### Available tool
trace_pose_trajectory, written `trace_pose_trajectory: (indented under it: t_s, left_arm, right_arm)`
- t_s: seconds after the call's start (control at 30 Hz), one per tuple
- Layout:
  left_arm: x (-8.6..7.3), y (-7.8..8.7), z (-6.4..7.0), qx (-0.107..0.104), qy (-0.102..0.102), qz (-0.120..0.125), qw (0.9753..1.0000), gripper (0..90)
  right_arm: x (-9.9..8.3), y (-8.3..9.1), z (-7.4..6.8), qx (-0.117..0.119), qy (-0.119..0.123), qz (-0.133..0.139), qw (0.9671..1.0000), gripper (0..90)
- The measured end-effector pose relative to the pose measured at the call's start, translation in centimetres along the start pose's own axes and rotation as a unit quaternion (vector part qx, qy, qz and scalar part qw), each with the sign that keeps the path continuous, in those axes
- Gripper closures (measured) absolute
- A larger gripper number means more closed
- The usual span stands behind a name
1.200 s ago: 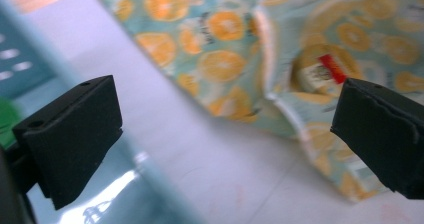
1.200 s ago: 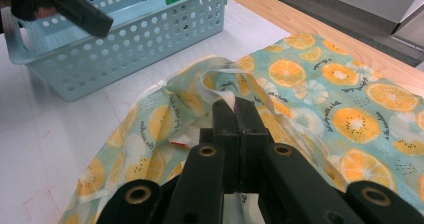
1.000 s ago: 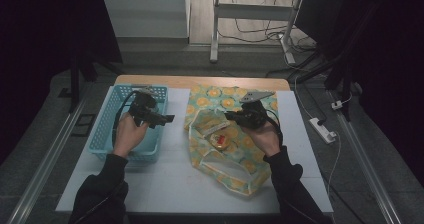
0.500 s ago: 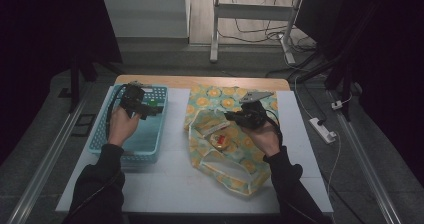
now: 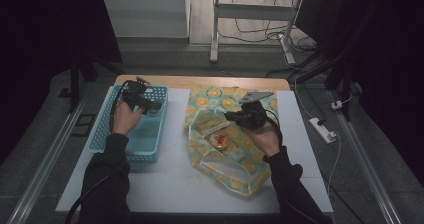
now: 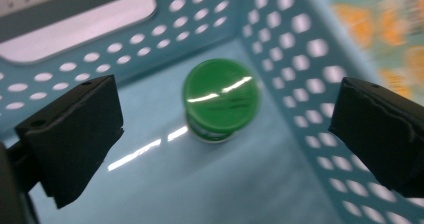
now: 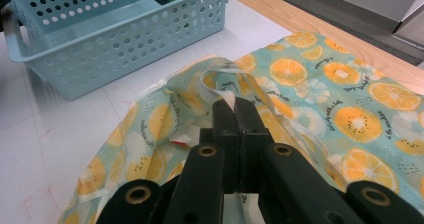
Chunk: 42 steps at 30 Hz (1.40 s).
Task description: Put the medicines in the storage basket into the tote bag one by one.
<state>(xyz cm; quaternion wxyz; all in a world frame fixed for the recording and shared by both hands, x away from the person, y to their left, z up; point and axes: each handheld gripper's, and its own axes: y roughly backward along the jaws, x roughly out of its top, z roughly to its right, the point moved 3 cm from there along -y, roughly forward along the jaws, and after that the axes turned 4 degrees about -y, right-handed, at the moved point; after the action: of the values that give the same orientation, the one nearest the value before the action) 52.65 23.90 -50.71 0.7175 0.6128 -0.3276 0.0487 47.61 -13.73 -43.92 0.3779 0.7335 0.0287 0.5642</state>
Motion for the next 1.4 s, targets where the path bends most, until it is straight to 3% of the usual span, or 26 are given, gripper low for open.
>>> trace_pose_trajectory:
  t_s: [0.1, 0.3, 0.4, 0.6, 0.63, 0.67, 0.83, 1.0, 1.2, 1.4]
  left_arm:
    - [0.0, -0.7, -0.2, 0.003, -0.004, -0.014, 0.9999, 1.4]
    - [0.2, -1.5, 0.0, 0.009, -0.013, -0.018, 0.9997, 5.8]
    - [0.3, -1.6, 0.0, 0.02, -0.016, -0.014, 0.9996, 15.4]
    - [0.1, -1.5, 0.1, -0.004, -0.002, -0.018, 0.9998, 41.5]
    - [0.1, -1.5, 0.1, -0.007, -0.001, -0.019, 0.9998, 49.3]
    - [0.1, -1.4, 0.1, -0.008, 0.005, -0.019, 0.9998, 50.9]
    - [0.1, -1.2, 0.2, -0.002, 0.014, -0.022, 0.9997, 51.5]
    - [0.1, -0.6, 0.2, -0.009, 0.021, -0.015, 0.9996, 51.6]
    - [-0.1, 0.3, 0.5, -0.008, 0.021, 0.002, 0.9997, 51.6]
    - [-0.2, 1.8, 0.6, -0.021, 0.025, 0.02, 0.9993, 51.7]
  right_arm:
    - [0.0, 0.1, 0.0, 0.0, 0.001, 0.0, 1.0, 90.0]
    - [0.0, 0.1, 0.0, -0.001, 0.001, 0.0, 1.0, 90.0]
    - [0.0, 0.1, 0.0, -0.001, 0.002, 0.0, 1.0, 90.0]
    - [0.0, 0.1, 0.0, -0.001, 0.002, -0.001, 1.0, 90.0]
    - [0.0, 0.1, 0.0, -0.001, 0.002, -0.001, 1.0, 90.0]
    - [0.0, 0.1, 0.0, -0.001, 0.002, 0.0, 1.0, 90.0]
    - [0.0, 0.1, -0.1, -0.001, 0.002, 0.0, 1.0, 90.0]
    - [0.0, 0.1, -0.1, -0.001, 0.002, 0.0, 1.0, 90.0]
    - [0.0, 0.1, -0.1, -0.001, 0.002, 0.0, 1.0, 90.0]
    - [0.0, 0.0, -0.1, 0.0, 0.002, 0.0, 1.0, 90.0]
